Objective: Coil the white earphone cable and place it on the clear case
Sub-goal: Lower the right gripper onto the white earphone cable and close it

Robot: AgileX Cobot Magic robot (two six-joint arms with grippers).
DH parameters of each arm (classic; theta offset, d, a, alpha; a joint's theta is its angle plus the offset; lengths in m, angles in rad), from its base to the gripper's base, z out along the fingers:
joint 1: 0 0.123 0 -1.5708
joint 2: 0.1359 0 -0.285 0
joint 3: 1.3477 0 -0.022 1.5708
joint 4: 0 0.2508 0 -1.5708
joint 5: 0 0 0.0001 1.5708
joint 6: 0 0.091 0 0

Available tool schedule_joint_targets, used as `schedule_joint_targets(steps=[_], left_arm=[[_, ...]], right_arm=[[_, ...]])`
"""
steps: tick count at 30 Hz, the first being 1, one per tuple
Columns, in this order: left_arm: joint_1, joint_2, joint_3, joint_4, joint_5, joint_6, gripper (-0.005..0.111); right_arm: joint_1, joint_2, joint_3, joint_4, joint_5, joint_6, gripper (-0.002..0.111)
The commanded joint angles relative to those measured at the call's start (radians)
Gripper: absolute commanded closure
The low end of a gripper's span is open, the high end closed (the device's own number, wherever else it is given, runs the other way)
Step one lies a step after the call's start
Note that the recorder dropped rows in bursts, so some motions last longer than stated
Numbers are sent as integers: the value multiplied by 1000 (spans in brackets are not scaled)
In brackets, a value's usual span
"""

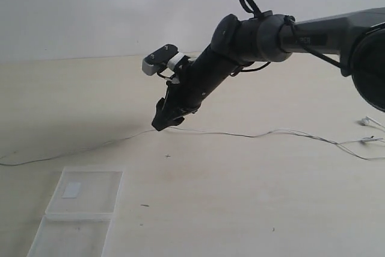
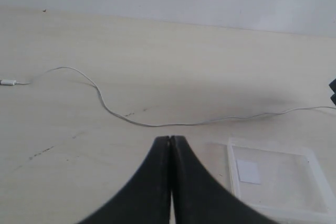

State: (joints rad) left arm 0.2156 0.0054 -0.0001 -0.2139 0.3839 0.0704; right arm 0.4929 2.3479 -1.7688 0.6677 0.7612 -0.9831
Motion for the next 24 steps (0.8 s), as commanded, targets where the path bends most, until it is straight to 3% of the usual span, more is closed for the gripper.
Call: schedule_joint_targets(steps=[1, 17, 24], left_arm=[[-6, -5, 0, -1, -5, 1, 107], [-6, -5, 0, -1, -5, 1, 107], [-6, -5, 0, -1, -5, 1, 107]], right_arm=[[2, 38, -32, 6, -39, -29, 57], [-1, 107, -65, -96, -37, -27, 58], [1, 113, -65, -183, -29, -27, 79]])
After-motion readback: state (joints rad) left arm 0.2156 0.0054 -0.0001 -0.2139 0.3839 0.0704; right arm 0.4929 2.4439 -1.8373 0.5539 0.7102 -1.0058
